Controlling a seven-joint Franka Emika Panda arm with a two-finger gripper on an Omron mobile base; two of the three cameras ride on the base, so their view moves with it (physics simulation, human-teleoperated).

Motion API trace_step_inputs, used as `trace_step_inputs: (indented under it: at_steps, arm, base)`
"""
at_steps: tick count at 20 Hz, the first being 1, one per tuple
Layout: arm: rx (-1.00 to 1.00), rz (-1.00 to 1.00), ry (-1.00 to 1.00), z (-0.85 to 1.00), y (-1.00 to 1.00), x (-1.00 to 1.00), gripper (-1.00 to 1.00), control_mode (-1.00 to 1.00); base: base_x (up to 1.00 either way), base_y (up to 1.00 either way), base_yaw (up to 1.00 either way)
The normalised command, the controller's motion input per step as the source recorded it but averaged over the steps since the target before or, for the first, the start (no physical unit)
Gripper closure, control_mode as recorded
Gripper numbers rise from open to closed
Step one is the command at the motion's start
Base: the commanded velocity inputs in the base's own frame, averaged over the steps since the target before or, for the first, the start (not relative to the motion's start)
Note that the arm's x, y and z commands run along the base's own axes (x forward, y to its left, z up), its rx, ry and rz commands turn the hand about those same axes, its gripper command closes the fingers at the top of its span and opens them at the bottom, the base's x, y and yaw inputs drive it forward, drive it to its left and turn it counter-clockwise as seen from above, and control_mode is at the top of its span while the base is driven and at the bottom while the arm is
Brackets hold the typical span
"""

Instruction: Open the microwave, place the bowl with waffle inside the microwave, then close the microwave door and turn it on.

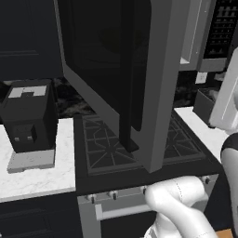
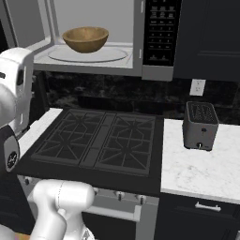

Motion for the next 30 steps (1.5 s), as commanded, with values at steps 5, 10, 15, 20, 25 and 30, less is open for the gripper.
trace_step_inputs:
  at_steps: [5, 10, 15, 20, 25, 30]
  arm:
    - [-0.01, 0.07, 0.01, 0.0, 0.15, -1.0, 1.0, -1.0]
    - [-0.09, 0.1, 0.13, 0.0, 0.48, -0.87, 1.0, -1.0]
    - [-0.11, 0.02, 0.07, -0.02, 0.68, -0.45, 1.0, -1.0]
    - [-0.08, 0.0, -0.02, 0.0, 0.38, -0.21, 1.0, -1.0]
    - [-0.09, 0.0, -0.1, -0.02, 0.22, -0.28, 1.0, -1.0]
    - [-0.15, 0.0, -0.15, -0.13, 0.4, -0.21, 1.0, -1.0]
  base:
    - [0.0, 0.0, 0.0]
    - [0.0, 0.0, 0.0]
    - [0.0, 0.0, 0.0]
    - [0.0, 0.0, 0.0]
    - [0.0, 0.0, 0.0]
    - [0.0, 0.0, 0.0]
